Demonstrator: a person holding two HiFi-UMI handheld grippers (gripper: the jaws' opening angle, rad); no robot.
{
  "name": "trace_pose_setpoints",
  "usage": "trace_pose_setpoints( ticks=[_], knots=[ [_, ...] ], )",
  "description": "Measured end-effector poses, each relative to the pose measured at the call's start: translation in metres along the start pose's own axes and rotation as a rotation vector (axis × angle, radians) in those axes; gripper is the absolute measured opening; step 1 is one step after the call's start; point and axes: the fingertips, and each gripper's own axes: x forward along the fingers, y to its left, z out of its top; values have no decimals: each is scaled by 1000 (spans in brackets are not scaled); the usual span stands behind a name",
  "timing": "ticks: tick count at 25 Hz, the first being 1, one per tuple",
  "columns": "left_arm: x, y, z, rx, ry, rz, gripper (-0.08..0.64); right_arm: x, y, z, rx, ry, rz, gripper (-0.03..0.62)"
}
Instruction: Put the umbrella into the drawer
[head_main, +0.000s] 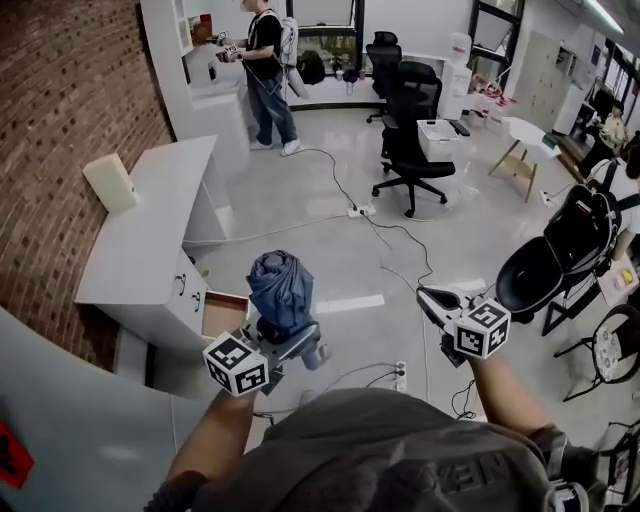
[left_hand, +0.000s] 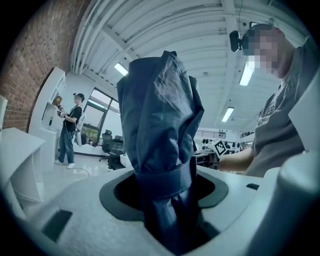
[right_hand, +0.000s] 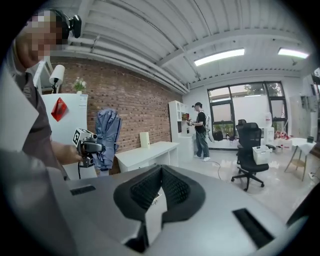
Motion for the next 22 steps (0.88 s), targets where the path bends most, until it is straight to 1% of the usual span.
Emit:
trace_pose_setpoints(
  ticks=[4, 7, 9, 12, 17, 20, 22],
  knots=[
    [-10, 76, 22, 22, 19, -25, 252, 73, -12, 35, 7, -16, -23, -8],
    [-16, 124, 31, 31, 26, -26, 252, 120, -18, 47, 22, -14, -21, -8],
    [-16, 150, 34, 21, 27, -20, 252, 145, -23, 50, 23, 8, -13, -8],
    [-8, 180, 37, -3, 21, -17, 252, 172, -39, 52, 25, 37, -9, -6],
    [18, 227, 39, -23, 34, 3, 252, 212, -82, 59, 37, 49, -2, -6],
    [45, 248, 43, -27, 40, 22, 252, 232, -117, 62, 38, 55, 22, -6],
    [72, 260, 44, -22, 42, 41, 252, 245, -150, 62, 42, 56, 47, -6]
  ],
)
